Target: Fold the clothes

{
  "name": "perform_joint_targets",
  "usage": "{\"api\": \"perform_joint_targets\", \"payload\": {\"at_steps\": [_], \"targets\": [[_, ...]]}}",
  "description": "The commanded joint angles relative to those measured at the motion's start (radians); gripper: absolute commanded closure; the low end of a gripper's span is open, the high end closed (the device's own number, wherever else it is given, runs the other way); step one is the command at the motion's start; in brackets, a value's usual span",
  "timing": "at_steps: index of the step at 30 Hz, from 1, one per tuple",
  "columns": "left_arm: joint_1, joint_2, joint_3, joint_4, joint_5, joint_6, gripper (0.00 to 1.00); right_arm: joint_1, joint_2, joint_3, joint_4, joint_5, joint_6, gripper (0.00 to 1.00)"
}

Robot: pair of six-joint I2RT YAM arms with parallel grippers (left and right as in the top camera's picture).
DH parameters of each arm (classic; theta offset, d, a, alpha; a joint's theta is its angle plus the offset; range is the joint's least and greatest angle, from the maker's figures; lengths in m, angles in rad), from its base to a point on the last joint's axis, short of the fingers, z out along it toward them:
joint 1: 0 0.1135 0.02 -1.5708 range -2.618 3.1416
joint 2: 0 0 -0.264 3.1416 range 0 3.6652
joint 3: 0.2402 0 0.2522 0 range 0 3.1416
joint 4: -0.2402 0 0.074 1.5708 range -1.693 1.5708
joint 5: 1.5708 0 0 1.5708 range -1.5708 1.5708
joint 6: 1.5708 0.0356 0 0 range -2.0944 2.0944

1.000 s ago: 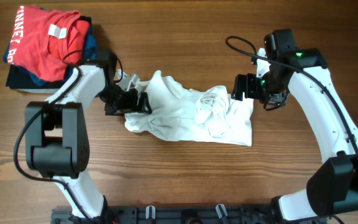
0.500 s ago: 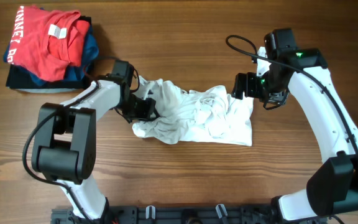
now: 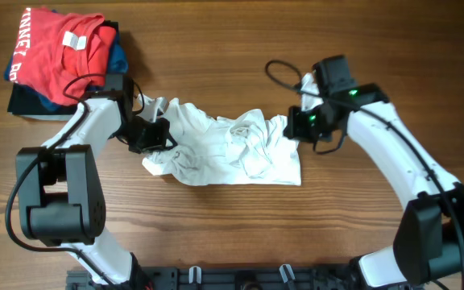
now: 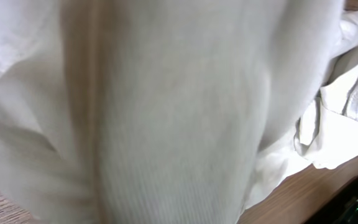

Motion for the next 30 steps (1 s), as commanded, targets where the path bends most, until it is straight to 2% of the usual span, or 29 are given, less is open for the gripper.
{"api": "perform_joint_targets", "payload": {"at_steps": [1, 4, 13, 18, 23, 30], "targets": [[-0.008, -0.028, 0.021, -0.001, -0.001, -0.006, 0.96, 0.051, 0.052, -0.061, 0.062, -0.051, 0.056, 0.96], [-0.008, -0.042, 0.035, -0.013, -0.023, -0.006, 0.96, 0.060, 0.105, -0.082, 0.089, -0.018, 0.101, 0.96], [-0.008, -0.178, 0.109, -0.114, -0.232, -0.006, 0.96, 0.059, 0.245, -0.083, 0.153, 0.008, 0.127, 0.96], [-0.019, -0.222, 0.109, -0.129, -0.234, -0.048, 0.96, 0.058, 0.281, -0.083, 0.172, -0.016, 0.127, 0.96], [-0.126, -0.223, 0.109, -0.123, -0.230, -0.079, 0.96, 0.058, 0.281, -0.083, 0.176, -0.024, 0.125, 0.96], [-0.318, -0.223, 0.109, -0.044, -0.230, -0.192, 0.96, 0.058, 0.281, -0.082, 0.173, -0.024, 0.124, 0.96]]}}
